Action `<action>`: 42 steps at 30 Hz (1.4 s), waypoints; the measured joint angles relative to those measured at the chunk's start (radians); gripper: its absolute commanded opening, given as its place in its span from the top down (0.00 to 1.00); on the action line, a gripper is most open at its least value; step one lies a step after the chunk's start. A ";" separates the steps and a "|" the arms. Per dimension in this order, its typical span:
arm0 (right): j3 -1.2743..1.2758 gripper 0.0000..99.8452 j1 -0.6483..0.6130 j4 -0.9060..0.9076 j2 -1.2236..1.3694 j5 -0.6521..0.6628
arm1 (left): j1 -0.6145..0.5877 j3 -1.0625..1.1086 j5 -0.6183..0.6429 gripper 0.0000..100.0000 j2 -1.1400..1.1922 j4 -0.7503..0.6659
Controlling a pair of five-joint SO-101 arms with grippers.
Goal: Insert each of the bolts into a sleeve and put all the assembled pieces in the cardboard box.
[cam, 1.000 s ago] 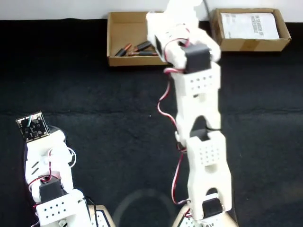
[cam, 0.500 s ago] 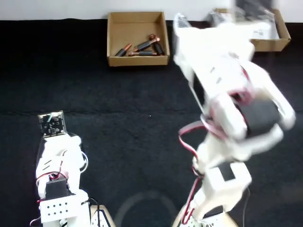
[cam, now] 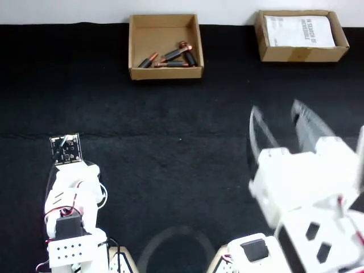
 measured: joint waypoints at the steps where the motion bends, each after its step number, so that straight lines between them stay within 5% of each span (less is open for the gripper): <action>1: 0.095 0.79 0.002 0.000 -0.063 0.000 | 0.002 0.000 0.000 0.99 0.000 0.014; 11: 0.984 0.79 0.161 -0.173 -0.543 0.000 | 0.178 0.000 0.000 0.99 -0.012 0.226; 20: 1.732 0.79 0.178 -0.585 -0.766 0.063 | 0.161 0.000 -0.002 0.99 -0.012 0.247; 25: 2.015 0.79 0.180 -0.635 -0.789 0.166 | 0.126 0.000 -0.002 0.99 -0.017 0.307; 36: 2.068 0.80 0.255 -0.608 -0.790 0.183 | 0.118 0.000 -0.002 0.99 -0.017 0.315; 42: 2.070 1.00 0.256 -0.597 -0.790 0.183 | 0.118 0.000 -0.002 0.99 -0.017 0.315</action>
